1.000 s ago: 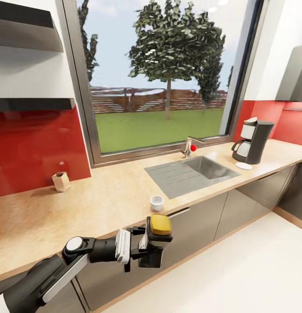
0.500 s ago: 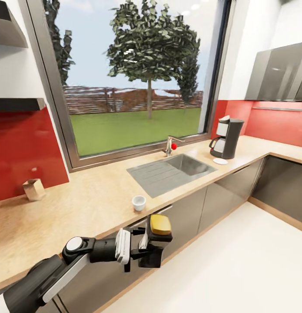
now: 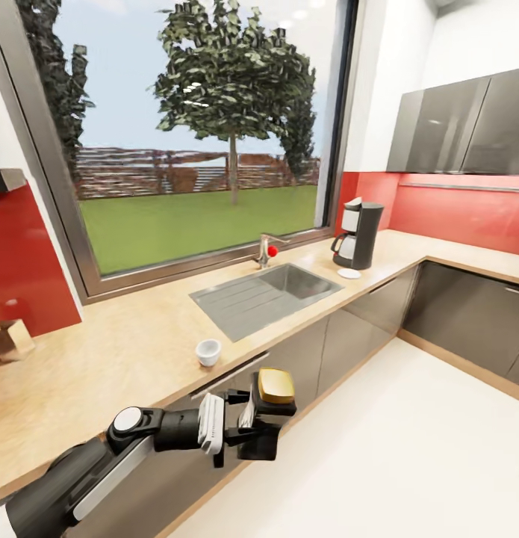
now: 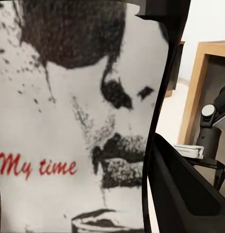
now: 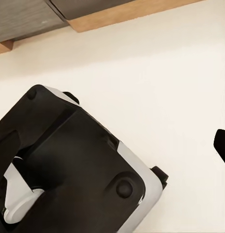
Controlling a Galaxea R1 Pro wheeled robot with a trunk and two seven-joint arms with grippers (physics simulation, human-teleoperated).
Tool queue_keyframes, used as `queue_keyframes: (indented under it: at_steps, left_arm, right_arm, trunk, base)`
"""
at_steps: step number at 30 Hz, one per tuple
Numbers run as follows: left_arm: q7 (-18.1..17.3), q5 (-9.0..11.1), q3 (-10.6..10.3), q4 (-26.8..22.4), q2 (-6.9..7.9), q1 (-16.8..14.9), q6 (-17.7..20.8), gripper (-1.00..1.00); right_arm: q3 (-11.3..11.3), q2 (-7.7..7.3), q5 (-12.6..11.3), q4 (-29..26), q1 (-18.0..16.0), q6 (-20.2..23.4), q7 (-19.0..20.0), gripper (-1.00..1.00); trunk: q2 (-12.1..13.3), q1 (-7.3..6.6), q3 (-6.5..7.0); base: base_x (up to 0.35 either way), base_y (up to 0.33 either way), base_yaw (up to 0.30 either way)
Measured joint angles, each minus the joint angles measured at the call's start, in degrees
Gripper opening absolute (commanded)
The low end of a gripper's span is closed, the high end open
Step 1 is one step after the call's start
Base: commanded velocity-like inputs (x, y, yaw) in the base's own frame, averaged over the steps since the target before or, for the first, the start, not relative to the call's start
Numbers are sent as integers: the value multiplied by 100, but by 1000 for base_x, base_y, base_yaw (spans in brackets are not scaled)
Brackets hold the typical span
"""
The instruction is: Set up a coffee station on the kitchen countertop: keep the coffee maker on the countertop, move the bottle of coffee from the kitchen shelf to the counter next to the coffee maker, place a paper coffee filter on top of the coffee maker, put the saucer next to the coffee maker with the coffee cup on the saucer, and place the electric kettle next to the coffee maker.
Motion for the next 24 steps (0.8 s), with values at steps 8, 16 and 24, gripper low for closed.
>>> queue_keyframes:
  at_steps: [8,16,24]
  left_arm:
    - [1,0,2,-1,0,-1,1,-100]
    - [1,1,-2,-1,0,-1,1,-100]
    - [0,-1,-1,-1,0,1,1,-100]
  right_arm:
    - [0,1,-1,1,0,0,5,100]
    - [0,0,0,1,0,0,5,100]
    - [0,0,-2,58,0,-6,22,100]
  trunk:
    - [0,1,0]
    - [0,0,0]
    - [-1,-1,0]
  base:
    - [37,-86,-171]
    - [24,-26,-216]
    - [186,-170,-34]
